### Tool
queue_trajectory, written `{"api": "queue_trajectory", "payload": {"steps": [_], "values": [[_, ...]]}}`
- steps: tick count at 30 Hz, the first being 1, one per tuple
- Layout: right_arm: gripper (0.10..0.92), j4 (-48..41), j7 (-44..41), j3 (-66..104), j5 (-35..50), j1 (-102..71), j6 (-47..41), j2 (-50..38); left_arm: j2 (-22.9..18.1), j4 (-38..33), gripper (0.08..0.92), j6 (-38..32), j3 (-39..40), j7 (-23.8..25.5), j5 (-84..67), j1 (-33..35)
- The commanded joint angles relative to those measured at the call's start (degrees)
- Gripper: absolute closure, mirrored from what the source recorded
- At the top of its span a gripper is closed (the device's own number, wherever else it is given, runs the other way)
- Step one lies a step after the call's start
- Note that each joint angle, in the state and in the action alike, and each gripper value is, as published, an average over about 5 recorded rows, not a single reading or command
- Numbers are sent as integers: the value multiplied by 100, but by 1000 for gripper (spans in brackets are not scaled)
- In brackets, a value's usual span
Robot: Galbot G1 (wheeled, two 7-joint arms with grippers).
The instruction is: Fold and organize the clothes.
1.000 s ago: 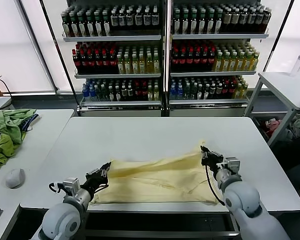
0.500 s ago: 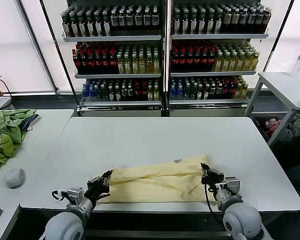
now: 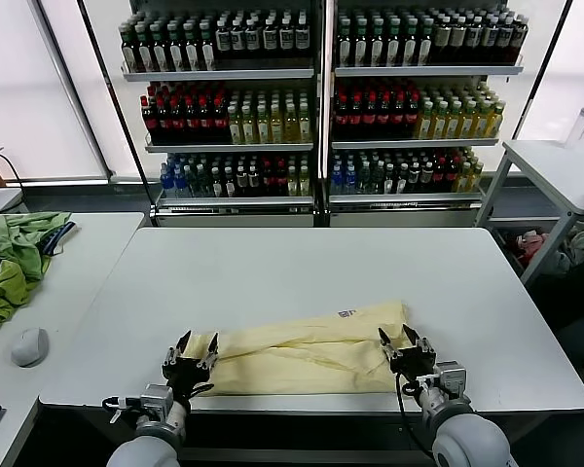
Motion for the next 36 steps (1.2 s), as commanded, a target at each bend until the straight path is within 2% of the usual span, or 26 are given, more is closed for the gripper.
{"api": "queue_trajectory", "payload": {"steps": [1,5,8,16,21,28,31,36], "values": [[256,39,-9,-3,-86,-99,43,16,-526,371,307,196,114,-383,644,76],[207,30,-7,23,-44,-70,46,-34,-473,442,215,468,111,-222,258,-12],[203,28,-7,50,-3,-56,48,-74,-402,449,241,582,86,-109,26,-13],[203,39,-1,90,91,13,40,-110,-195,352,472,816,-97,296,-784,22],[203,47,6,105,123,57,37,-116,36,279,611,720,-343,492,-1055,0],[203,25,11,166,201,123,52,-168,687,229,815,513,-1192,562,-1229,-167],[203,7,10,168,224,168,54,-187,1040,274,866,426,-1604,609,-1271,-189],[203,-12,7,167,252,228,59,-214,1500,394,873,347,-2386,663,-1500,-213]]}}
